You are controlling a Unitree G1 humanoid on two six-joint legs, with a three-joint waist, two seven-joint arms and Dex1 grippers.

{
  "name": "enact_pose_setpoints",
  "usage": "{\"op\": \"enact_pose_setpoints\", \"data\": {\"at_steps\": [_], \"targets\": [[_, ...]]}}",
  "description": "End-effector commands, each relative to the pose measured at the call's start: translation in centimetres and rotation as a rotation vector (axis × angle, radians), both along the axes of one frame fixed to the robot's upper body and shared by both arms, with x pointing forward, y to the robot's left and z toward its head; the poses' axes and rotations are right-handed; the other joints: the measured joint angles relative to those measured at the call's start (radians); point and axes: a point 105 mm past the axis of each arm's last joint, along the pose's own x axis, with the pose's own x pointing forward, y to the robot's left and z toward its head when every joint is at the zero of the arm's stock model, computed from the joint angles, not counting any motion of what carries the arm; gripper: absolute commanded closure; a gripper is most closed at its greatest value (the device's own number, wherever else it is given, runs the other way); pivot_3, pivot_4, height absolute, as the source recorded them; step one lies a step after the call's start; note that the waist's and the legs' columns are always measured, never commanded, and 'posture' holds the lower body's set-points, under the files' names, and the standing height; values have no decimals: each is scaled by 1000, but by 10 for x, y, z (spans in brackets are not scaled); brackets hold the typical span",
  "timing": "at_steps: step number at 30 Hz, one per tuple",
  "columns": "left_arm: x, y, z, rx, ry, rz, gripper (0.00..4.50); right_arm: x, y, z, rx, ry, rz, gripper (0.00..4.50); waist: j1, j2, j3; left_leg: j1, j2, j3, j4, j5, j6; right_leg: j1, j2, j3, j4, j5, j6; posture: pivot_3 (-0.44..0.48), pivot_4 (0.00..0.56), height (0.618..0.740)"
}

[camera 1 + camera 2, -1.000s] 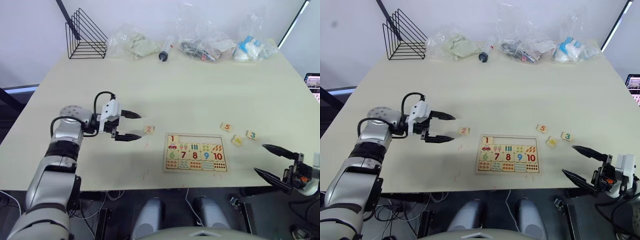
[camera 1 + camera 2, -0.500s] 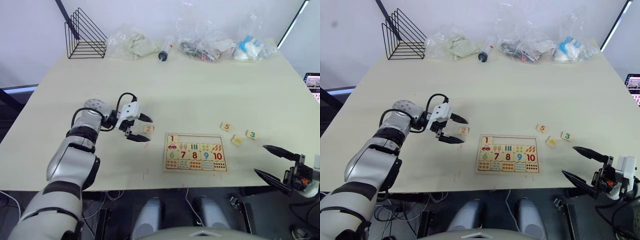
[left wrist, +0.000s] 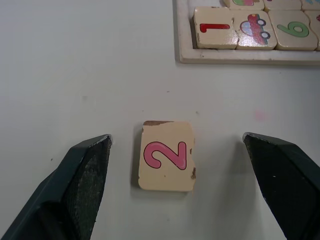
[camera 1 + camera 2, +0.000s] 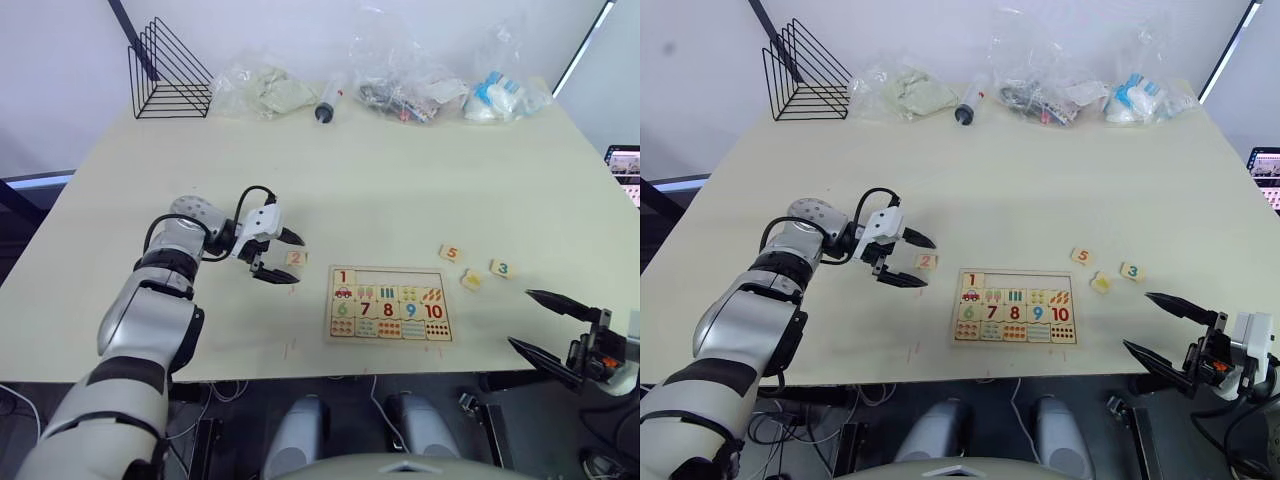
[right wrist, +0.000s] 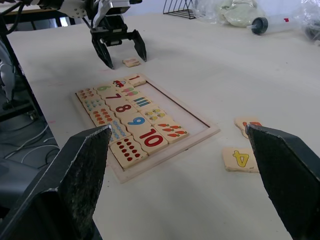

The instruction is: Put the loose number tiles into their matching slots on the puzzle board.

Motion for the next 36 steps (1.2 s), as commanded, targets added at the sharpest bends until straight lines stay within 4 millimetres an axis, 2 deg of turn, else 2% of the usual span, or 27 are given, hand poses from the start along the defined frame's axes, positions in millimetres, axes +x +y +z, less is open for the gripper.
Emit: {"op": "enact_pose_setpoints", "data": {"at_steps": [1,8,14,15,17,20,23,29,36], "targets": [[-6,14,-3,31,23,4,48,1,-3,11,-23,-51,-5,0,0,0,0,0,0,0,0,0,0,0,0,0,0,0,0,0,150,740],[-8,19,-5,46,24,8,48,4,-3,12,-27,-51,2,0,1,0,0,0,0,0,0,0,0,0,0,0,0,0,0,0,150,740],[-10,12,-11,26,38,-5,48,5,-2,11,-28,-49,6,0,0,0,0,0,0,0,0,0,0,0,0,0,0,0,0,0,150,740],[-10,11,-11,25,39,-8,421,5,-2,11,-28,-49,7,0,1,0,0,0,0,0,0,0,0,0,0,0,0,0,-1,0,150,740],[-10,10,-12,25,39,-14,783,5,-2,11,-29,-47,7,0,1,0,0,0,0,0,0,0,0,0,0,0,0,0,-1,0,150,740],[-11,10,-13,29,40,-16,2309,5,-1,11,-31,-46,6,0,1,0,0,0,0,0,0,0,0,0,0,0,0,0,-1,0,150,740],[-13,14,-16,43,46,-15,3584,4,-2,10,-29,-45,1,0,1,0,-1,0,0,0,0,0,0,0,0,0,0,0,-1,0,150,740],[-12,16,-11,29,22,-11,3585,2,-2,9,-24,-42,3,0,1,0,-1,0,0,0,0,0,0,0,0,0,0,0,-1,0,150,740],[-3,14,10,-66,-2,42,3585,1,-1,8,-23,-38,21,0,1,0,-1,0,0,0,0,0,0,0,0,0,0,0,-1,0,150,740]]}}
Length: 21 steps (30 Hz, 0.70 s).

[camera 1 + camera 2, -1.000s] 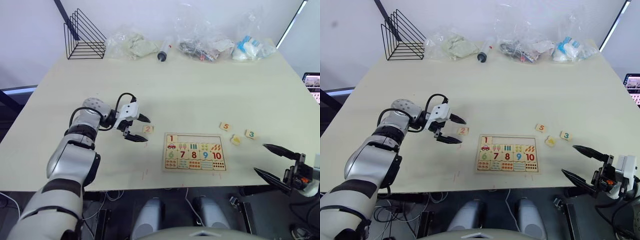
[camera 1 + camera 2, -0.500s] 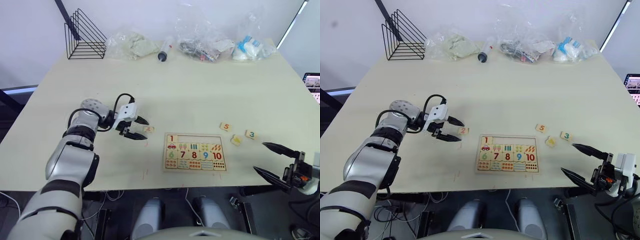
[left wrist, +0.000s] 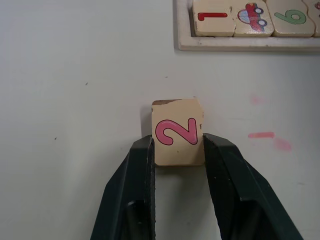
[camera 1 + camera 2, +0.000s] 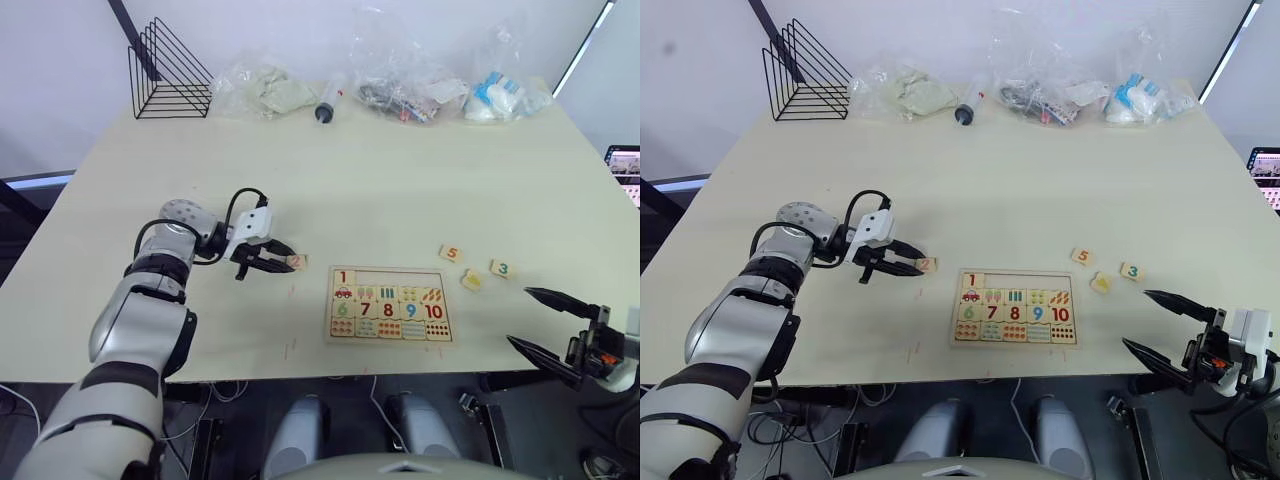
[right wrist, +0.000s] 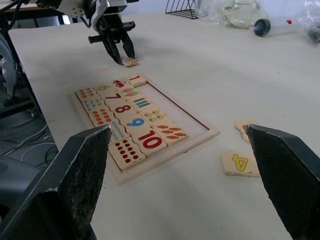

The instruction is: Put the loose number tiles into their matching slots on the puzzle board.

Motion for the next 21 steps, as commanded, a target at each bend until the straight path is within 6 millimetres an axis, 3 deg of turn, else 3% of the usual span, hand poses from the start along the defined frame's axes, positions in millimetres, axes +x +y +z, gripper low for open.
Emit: {"op": "enact_pose_setpoints", "data": {"at_steps": [1,13,18,21], "targets": [[-1,6,11,-3,-15,-13,3585,-1,-2,6,-8,-31,7,0,0,0,0,0,0,0,0,0,0,0,0,0,0,0,0,0,150,740],[-19,6,50,-13,-34,-66,3585,5,5,-1,11,-11,36,0,2,0,1,0,1,-3,0,0,0,0,0,0,0,0,0,0,150,740],[-26,-13,65,-2,-75,-95,3585,7,8,-1,15,-14,39,0,4,0,1,0,1,-2,0,0,0,0,0,0,0,0,0,0,150,740],[-38,-41,77,-20,-45,-127,3585,8,8,-1,15,-18,40,0,2,0,1,0,1,-3,0,0,0,0,0,0,0,0,0,0,150,740]]}}
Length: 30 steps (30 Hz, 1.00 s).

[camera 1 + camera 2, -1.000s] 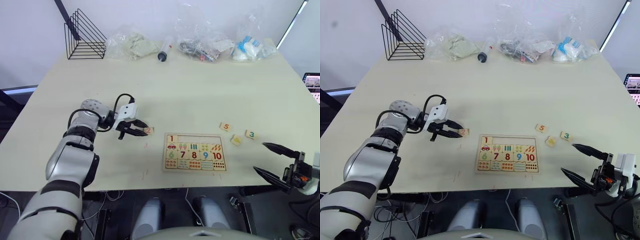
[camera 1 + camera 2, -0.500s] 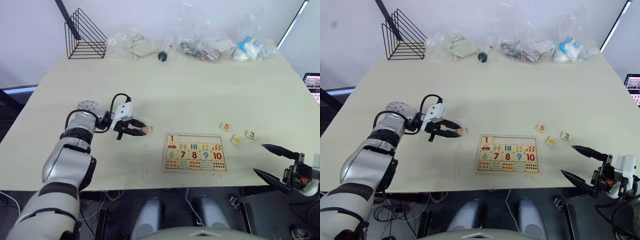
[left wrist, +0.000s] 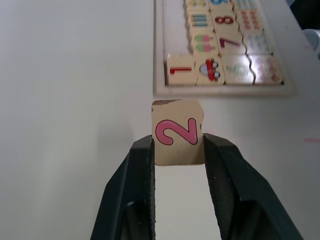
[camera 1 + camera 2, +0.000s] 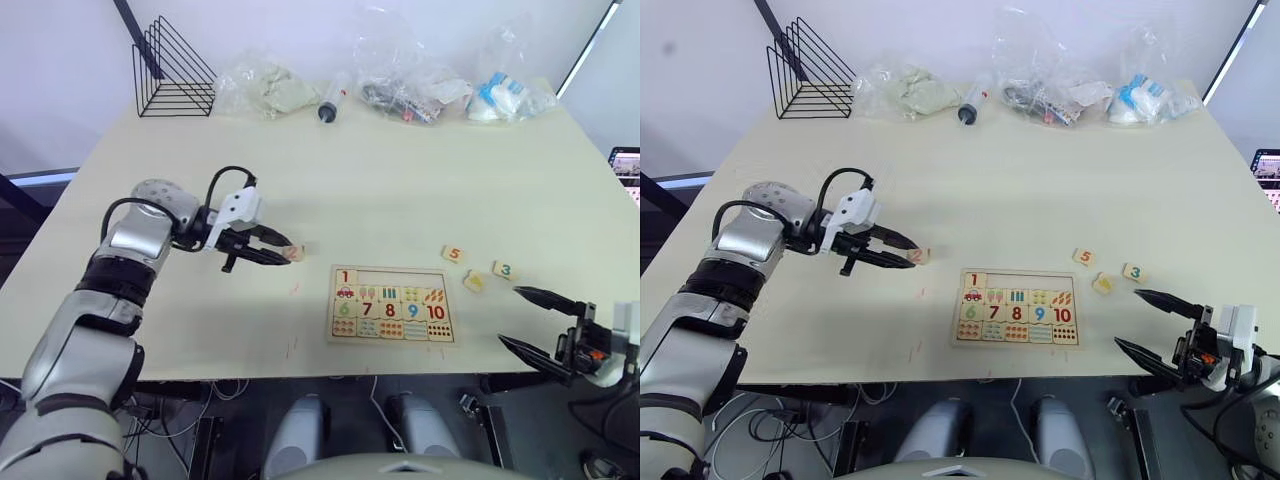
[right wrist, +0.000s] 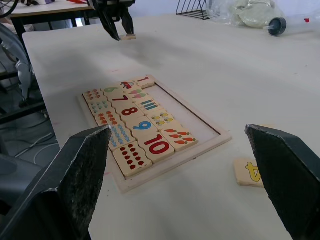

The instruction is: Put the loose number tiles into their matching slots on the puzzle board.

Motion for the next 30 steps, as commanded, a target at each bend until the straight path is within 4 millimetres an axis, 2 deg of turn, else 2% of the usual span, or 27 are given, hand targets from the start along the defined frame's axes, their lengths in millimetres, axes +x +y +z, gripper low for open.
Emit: {"op": "enact_pose_setpoints", "data": {"at_steps": [1,7,12,21,30], "targets": [[-14,-29,24,-19,10,-29,3585,1,0,4,-6,-28,1,0,0,0,0,0,0,0,0,0,0,0,0,0,0,0,0,0,150,740],[-19,-63,25,63,-64,-41,3585,2,-2,8,-8,-40,-7,0,-1,0,0,0,0,0,0,0,0,0,0,1,0,0,0,0,150,740],[-14,-85,24,130,-106,-35,3585,2,-1,9,-11,-43,-7,0,1,0,0,0,-1,3,1,0,0,0,0,1,0,0,0,0,150,740],[-10,-109,16,270,-21,9,3585,-2,1,7,-6,-45,-22,0,2,0,0,0,-1,2,1,0,0,0,1,0,0,0,0,0,150,740],[-7,-113,3,423,-49,-10,3585,-6,2,6,-5,-50,-42,0,-2,1,0,0,-1,3,0,0,0,0,1,1,0,0,0,0,150,740]]}}
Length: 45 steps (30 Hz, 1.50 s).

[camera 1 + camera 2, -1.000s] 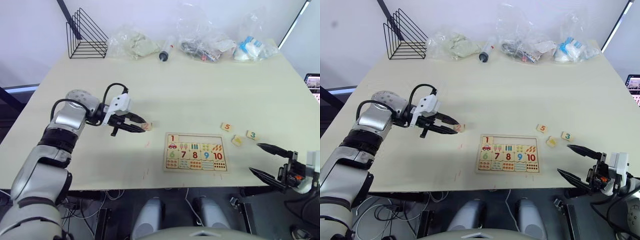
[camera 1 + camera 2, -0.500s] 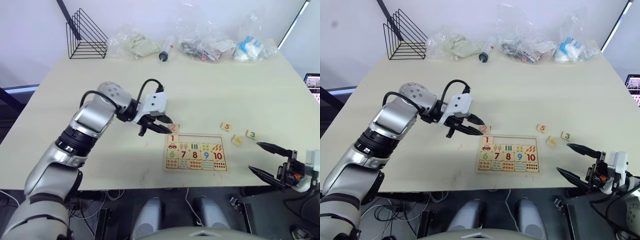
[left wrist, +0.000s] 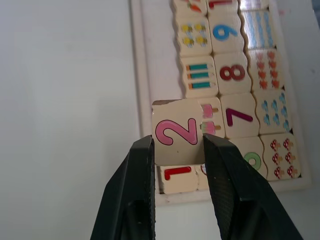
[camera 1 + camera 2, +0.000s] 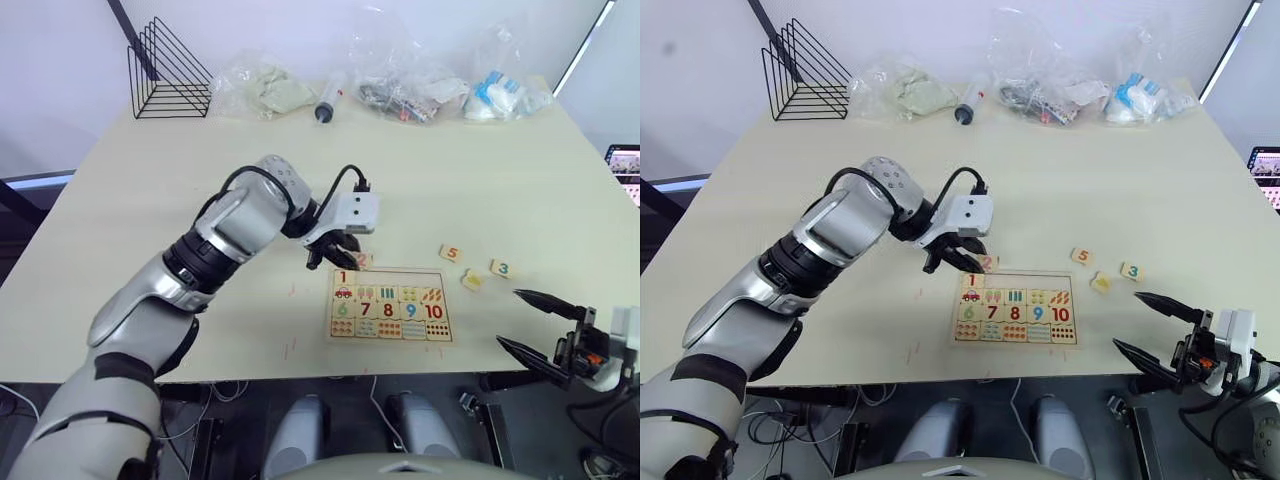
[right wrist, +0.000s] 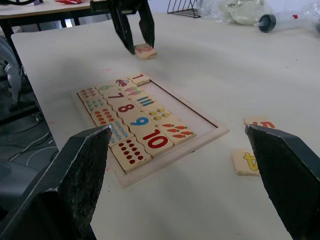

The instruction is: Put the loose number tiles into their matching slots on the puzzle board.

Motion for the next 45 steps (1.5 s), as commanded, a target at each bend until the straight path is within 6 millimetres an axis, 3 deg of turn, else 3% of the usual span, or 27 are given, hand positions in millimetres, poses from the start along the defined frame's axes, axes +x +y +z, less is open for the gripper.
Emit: {"op": "enact_pose_setpoints", "data": {"at_steps": [1,24,45], "targets": [[2,-4,5,33,-43,-22,3585,-2,1,11,-15,-58,-1,0,1,0,0,0,0,0,0,0,0,0,0,0,0,0,0,0,150,740],[13,-19,-9,81,-60,-9,3585,-7,3,7,-12,-59,-28,0,2,0,0,0,0,0,0,0,0,0,0,0,0,0,1,0,150,740],[8,-20,-22,114,-30,-28,3585,-7,2,4,-18,-61,-41,0,3,0,0,0,0,0,0,0,0,0,0,0,0,0,0,0,150,740]]}}
